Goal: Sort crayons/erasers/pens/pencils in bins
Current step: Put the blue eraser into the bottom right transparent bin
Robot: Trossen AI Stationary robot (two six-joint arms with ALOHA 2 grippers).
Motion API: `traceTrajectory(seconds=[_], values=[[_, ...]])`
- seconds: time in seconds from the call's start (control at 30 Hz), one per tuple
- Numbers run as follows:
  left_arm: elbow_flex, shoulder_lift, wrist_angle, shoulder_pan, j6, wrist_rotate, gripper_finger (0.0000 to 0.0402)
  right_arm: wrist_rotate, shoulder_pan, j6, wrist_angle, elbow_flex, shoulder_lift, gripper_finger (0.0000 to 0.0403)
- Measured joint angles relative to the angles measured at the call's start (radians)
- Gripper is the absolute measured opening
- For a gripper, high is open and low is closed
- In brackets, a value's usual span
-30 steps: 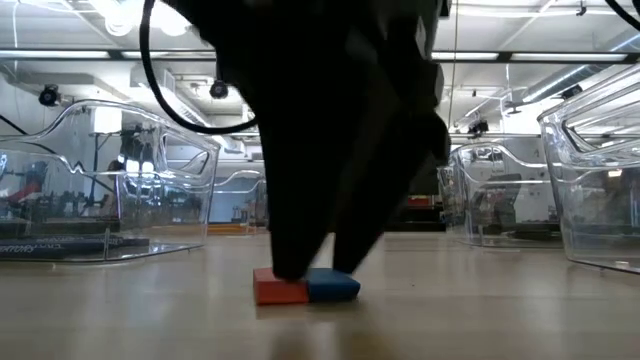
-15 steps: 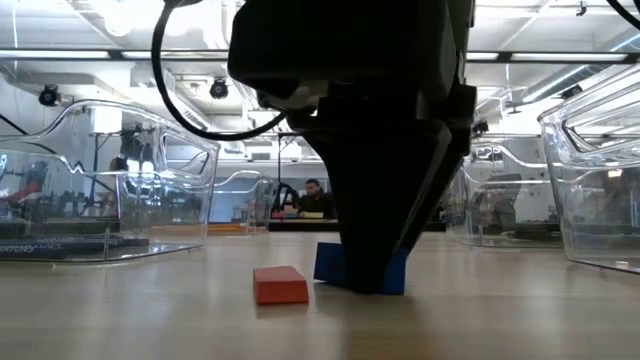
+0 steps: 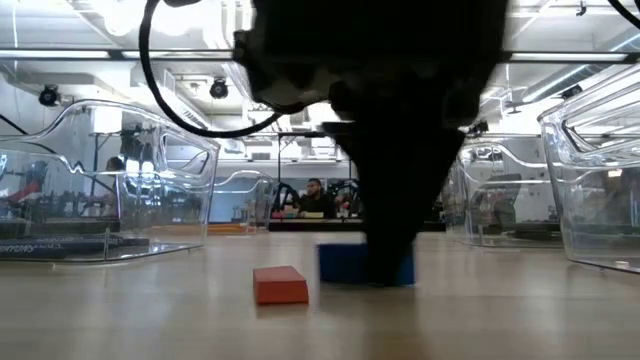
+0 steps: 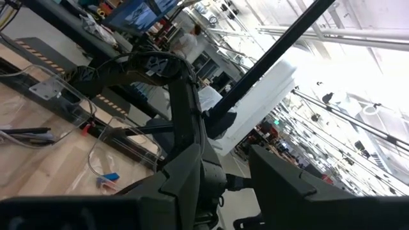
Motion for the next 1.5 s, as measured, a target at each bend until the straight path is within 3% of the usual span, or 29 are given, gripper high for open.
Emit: traceTrajectory(seconds=[0.13,0.43,0.63,0.77,0.93,1.2,1.5], values=[[0.000,0.000,0.000,0.000,0.000,0.000,0.0121,-0.004,0.000,-0.015,-0.023,-0.003,-0.054,0.0018],[-0.002,0.000,0.000,0.000,-0.001,-0.001,0.0121,0.114,0.004,-0.100,-0.127,-0.020,-0.278,0.0015],[-0.003,0.000,0.004,0.001,-0.001,-0.002,0.0121,0.117,0.042,-0.077,-0.206,-0.139,-0.482,0.0015],[-0.003,0.000,0.004,0.001,-0.001,-0.008,0.0121,0.082,0.088,0.040,-0.219,-0.289,-0.632,0.0014],[-0.003,0.039,0.045,0.000,0.000,-0.019,0.0121,0.066,0.192,0.296,-0.208,-0.489,-0.781,0.0014],[0.017,0.235,0.220,0.001,0.008,-0.013,0.0121,0.004,0.349,0.576,-0.011,-0.762,-0.873,0.0013],[0.153,0.439,0.223,0.000,0.143,0.203,0.0121,-0.047,0.390,0.669,0.214,-0.984,-0.861,0.0015]])
